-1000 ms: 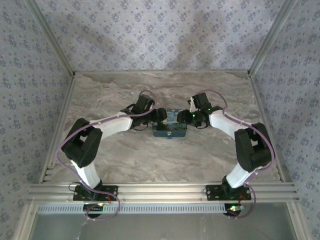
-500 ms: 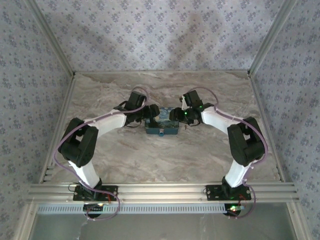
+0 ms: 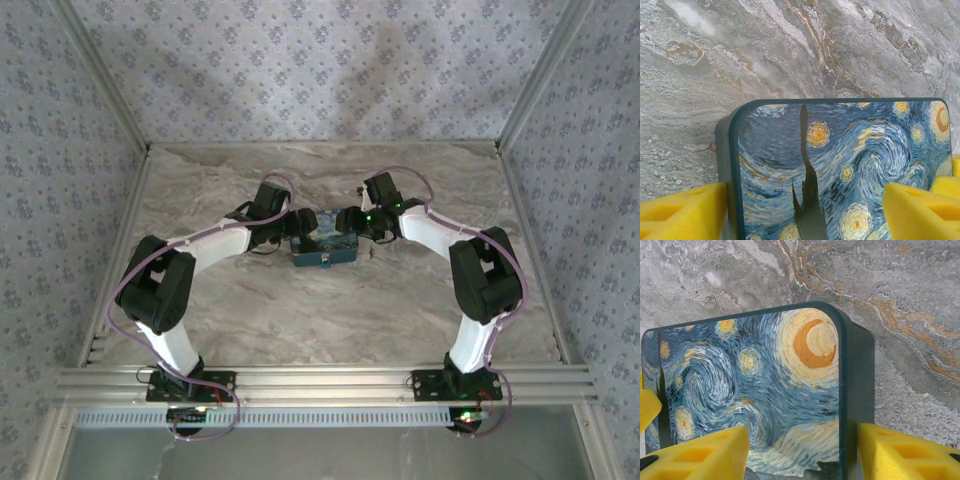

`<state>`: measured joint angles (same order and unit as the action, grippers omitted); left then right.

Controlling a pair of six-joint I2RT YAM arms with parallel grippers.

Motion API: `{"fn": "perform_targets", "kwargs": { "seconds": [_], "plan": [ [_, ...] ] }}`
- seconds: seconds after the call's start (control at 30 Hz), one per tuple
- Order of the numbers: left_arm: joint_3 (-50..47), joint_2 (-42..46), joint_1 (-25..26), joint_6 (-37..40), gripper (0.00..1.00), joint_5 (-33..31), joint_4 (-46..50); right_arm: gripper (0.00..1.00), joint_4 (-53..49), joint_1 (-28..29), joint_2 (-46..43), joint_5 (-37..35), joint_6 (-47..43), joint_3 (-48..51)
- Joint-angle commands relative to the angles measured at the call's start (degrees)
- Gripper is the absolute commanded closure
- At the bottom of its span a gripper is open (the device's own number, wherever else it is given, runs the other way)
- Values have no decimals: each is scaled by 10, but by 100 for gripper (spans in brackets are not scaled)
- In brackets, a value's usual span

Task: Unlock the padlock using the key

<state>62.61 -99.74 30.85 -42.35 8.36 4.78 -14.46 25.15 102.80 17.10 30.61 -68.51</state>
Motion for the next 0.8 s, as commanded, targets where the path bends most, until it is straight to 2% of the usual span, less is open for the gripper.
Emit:
{"fn": "perform_targets", "kwargs": {
  "seconds": [0.0,0.23,0.37,0.6,0.77],
  "plan": [
    [7,23,-5,20,18,7,1,38,-11,-8,-32,-6,-7,-5],
    [19,16,-17,27,18,16,2,36,-35,-27,-96,-36,-18,45],
    [39,-4,-17,32,18,23,3,39,-58,-45,-123,-60,-18,73],
    [67,-34,-17,35,18,36,0,52,-70,-48,-100,-76,-26,102],
    [79,-35,-17,30,18,32,12,53,-75,-36,-77,-94,-29,105]
  ]
}}
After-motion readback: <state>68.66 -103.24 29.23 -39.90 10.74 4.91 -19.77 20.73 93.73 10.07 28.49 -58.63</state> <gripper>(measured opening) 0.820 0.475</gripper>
